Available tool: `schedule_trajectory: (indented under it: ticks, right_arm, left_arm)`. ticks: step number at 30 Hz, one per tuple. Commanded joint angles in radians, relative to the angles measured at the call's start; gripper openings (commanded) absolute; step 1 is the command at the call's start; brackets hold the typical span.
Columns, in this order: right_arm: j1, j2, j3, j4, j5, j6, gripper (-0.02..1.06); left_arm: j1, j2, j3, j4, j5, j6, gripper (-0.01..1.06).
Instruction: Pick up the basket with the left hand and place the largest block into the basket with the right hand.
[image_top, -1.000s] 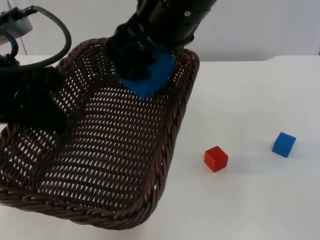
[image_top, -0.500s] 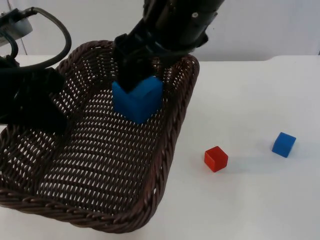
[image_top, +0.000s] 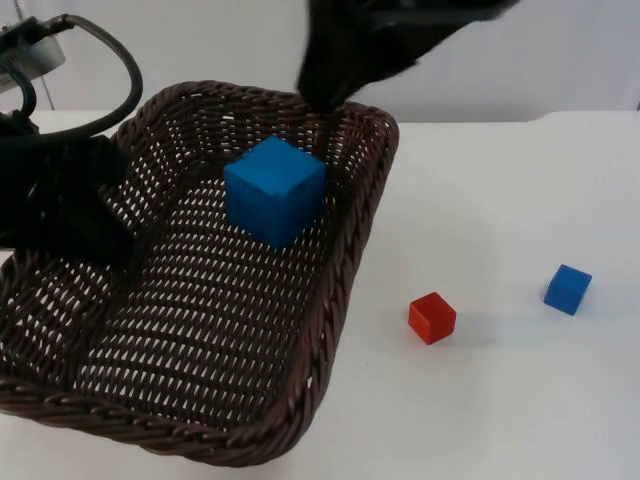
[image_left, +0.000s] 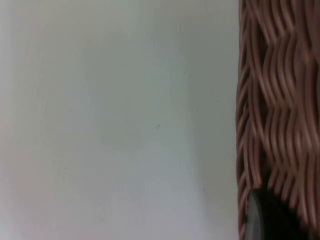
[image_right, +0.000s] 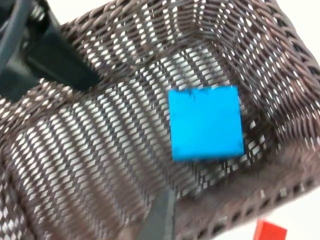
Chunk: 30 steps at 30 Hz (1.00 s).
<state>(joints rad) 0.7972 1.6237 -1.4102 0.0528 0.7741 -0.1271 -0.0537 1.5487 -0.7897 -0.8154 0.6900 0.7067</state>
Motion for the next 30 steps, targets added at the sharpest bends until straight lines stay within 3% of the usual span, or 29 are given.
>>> schedule_trajectory:
  ticks: [1,14,30]
  right_arm:
    - [0.004,-0.111,0.105,-0.007,-0.05,0.004,0.78]
    - [0.004,-0.346,0.321,-0.005,-0.12,0.004,0.78]
    - [0.004,-0.363,0.326,-0.002,-0.116,0.002,0.78]
  left_arm:
    - [-0.005,-0.014,-0.002,-0.035,0.011,-0.005,0.0]
    - [-0.005,-0.014,-0.002,-0.037,0.011,-0.005,0.0]
    - [-0.005,-0.014,-0.002,-0.031,-0.011,-0.005,0.0]
